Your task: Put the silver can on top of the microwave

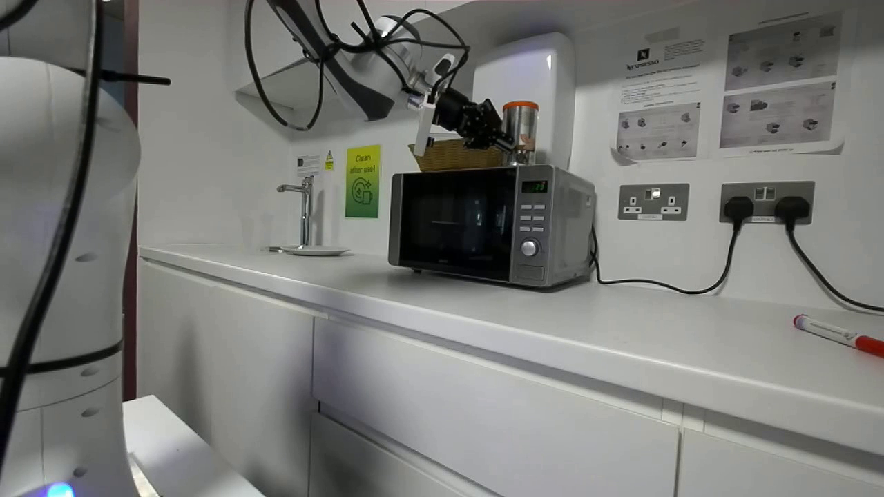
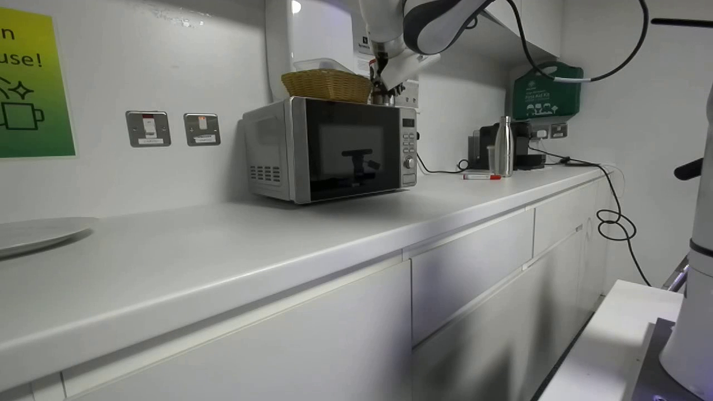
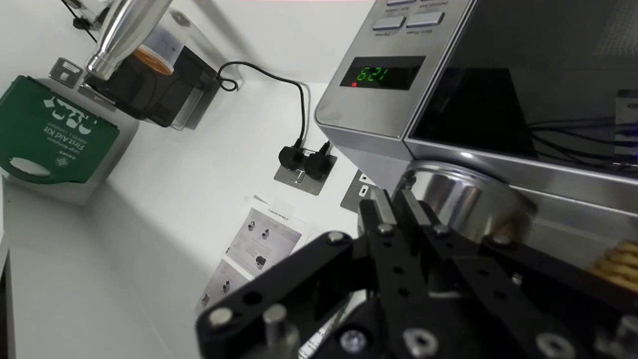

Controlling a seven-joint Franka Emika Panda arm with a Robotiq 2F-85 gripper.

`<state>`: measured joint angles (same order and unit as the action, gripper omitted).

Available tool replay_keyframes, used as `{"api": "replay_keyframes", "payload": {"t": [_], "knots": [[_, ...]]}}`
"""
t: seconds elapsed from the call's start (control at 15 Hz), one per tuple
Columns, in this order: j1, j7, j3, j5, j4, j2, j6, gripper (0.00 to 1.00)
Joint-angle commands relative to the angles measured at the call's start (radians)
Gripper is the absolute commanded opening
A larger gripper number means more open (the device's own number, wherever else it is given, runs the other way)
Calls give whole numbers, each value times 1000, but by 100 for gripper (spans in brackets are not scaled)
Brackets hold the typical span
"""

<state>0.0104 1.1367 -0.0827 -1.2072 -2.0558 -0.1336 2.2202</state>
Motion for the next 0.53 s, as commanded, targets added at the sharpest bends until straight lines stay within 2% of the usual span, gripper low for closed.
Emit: {"api": "replay_keyframes", "payload": {"t": [0.0,0.33,0.4,0.47], "knots": [[-11,30,14,-36,38,35,30,11],[-11,31,16,-43,44,44,33,12],[-12,26,17,-38,39,37,34,16],[-13,17,17,-25,35,29,30,26]]}}
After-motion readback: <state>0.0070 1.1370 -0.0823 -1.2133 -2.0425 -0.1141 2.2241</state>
